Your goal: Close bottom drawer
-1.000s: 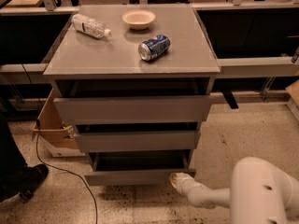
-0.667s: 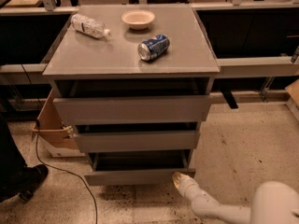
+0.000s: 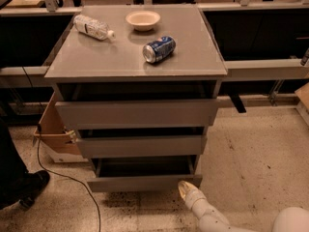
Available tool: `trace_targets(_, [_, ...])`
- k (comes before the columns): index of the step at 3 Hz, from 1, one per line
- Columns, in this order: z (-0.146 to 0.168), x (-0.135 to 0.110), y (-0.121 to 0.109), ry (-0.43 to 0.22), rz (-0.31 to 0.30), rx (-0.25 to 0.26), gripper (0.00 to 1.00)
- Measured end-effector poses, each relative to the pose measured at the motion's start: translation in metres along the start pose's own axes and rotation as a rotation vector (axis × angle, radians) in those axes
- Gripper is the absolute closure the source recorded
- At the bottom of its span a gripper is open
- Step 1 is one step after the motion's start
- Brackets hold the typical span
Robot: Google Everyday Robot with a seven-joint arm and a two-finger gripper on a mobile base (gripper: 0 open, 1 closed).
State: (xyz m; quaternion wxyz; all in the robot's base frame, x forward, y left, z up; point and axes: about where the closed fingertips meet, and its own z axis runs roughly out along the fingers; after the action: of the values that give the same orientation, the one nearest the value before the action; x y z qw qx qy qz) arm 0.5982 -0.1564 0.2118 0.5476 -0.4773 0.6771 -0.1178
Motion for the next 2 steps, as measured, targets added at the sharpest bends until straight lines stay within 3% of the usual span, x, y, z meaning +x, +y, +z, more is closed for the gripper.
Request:
trace_targets(1, [-0.001, 0.003, 0.004, 0.011, 0.006, 0.009, 1.0])
trace_targets(2, [0.016, 0.009, -0.005, 0.046, 0.023, 0.131, 1.0])
